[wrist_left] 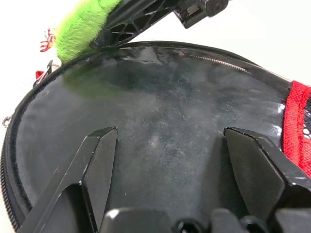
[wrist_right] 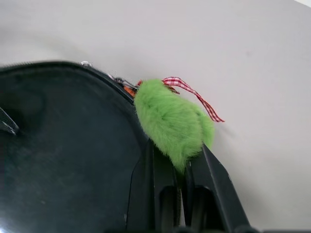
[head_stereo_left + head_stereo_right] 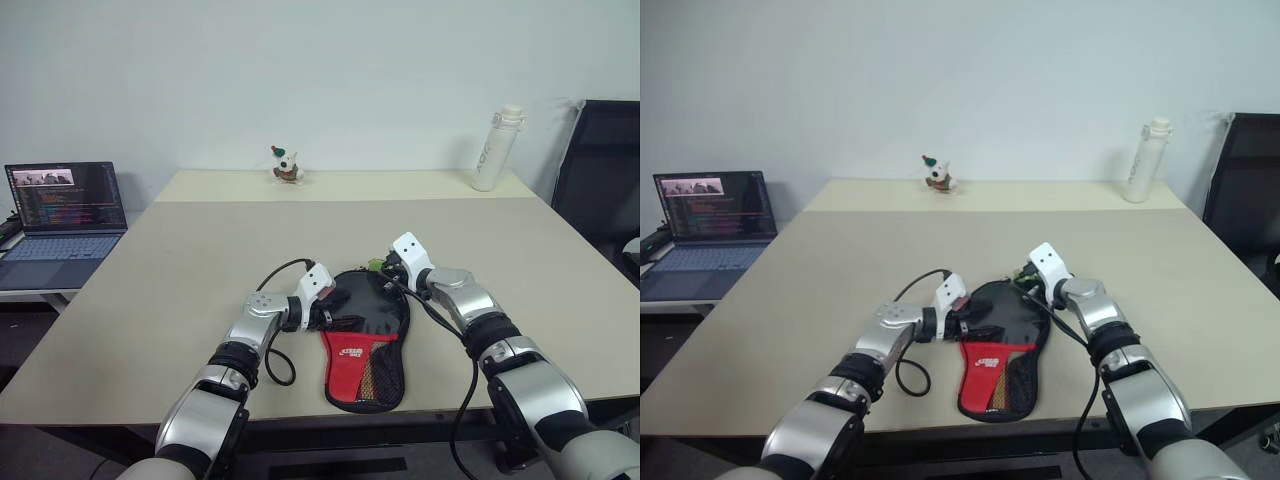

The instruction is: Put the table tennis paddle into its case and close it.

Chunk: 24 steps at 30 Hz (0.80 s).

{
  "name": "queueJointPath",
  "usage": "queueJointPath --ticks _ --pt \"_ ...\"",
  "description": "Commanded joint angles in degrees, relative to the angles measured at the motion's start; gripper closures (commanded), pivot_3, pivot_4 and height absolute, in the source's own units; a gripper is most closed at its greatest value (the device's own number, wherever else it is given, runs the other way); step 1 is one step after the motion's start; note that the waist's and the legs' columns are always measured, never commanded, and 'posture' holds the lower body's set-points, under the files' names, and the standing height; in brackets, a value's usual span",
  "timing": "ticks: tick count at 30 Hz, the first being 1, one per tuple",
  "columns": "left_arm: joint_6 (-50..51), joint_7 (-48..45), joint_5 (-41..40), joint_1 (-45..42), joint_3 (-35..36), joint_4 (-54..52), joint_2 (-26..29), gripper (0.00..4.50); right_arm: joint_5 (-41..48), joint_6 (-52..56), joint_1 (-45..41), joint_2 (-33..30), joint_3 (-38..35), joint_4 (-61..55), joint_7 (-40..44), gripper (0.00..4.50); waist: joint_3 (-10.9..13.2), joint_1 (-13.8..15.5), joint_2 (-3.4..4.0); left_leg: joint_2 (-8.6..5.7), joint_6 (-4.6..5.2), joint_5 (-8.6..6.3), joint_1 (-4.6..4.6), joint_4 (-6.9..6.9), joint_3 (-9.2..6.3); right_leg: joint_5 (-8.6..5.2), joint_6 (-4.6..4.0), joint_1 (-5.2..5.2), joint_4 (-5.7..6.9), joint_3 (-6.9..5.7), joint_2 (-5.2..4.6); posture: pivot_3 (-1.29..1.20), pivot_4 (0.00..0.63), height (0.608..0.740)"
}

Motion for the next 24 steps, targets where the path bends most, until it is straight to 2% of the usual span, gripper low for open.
queueJointPath --ticks 1,7,14,24 --pt "-0.32 0.82 2.91 1.46 -1.62 3.56 -0.65 0.68 2.96 2.42 -2.86 0.49 -3.53 -2.95 0.69 4.48 -0.07 0.00 0.10 0.00 0.00 0.00 0.01 0.00 0.00 0.00 0.00 0.00 0.00 0.00 0.00 0.00 0.150 0.740" --pt "-0.46 0.72 2.99 1.95 -1.79 3.76 -0.64 0.68 3.94 3.41 -4.47 -0.22 -6.17 -0.67 -0.73 4.48 -0.18 0.02 0.27 -0.01 0.01 0.00 0.00 -0.01 0.00 0.00 0.00 0.01 -0.01 0.00 0.00 0.00 0.150 0.740" --pt "0.31 0.56 2.87 2.45 -1.95 3.37 -1.16 0.68 -3.48 -2.74 -2.33 -3.89 -0.46 1.17 -1.07 4.48 -0.20 0.14 0.29 -0.04 0.01 0.00 -0.02 -0.01 0.00 -0.10 0.17 0.01 -0.04 0.00 -0.02 0.00 0.150 0.740" --pt "1.10 0.22 2.91 2.78 -2.13 3.38 -1.89 0.68 -5.07 -3.81 -0.33 -8.21 -0.51 0.61 0.55 4.48 -0.22 0.42 0.32 -0.10 0.01 0.00 -0.04 -0.01 -0.01 -0.11 0.18 0.03 -0.08 -0.01 -0.08 0.00 0.150 0.740"
